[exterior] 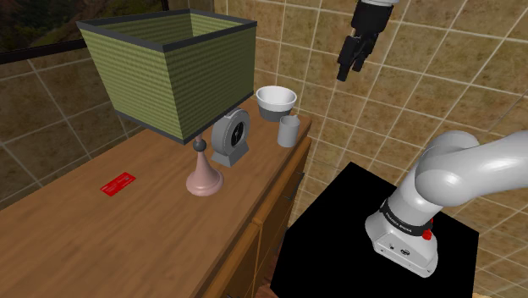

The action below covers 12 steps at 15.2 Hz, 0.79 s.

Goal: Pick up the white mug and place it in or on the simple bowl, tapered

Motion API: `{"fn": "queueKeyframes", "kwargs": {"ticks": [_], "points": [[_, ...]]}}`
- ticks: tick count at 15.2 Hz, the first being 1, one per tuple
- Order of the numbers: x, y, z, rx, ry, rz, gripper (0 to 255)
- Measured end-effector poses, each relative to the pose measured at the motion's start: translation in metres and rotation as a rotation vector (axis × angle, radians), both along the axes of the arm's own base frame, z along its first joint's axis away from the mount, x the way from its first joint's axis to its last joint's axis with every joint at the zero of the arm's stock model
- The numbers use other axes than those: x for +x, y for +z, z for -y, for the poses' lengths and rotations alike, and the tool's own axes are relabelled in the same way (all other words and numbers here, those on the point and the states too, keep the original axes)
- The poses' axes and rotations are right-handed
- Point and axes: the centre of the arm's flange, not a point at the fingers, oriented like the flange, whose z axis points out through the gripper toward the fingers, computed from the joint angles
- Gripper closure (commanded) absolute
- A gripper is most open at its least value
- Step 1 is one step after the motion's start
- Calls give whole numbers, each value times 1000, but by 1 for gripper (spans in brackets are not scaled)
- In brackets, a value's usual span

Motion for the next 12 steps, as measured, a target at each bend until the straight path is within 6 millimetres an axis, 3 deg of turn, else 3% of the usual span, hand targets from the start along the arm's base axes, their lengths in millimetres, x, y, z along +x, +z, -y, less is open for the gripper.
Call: {"fn": "queueKeyframes", "kwargs": {"ticks": [2,8,12], "points": [[4,-5,-1,1,-3,0,0],[45,-57,-5,6,-41,6,0],[83,-101,-10,11,-69,12,0]]}}
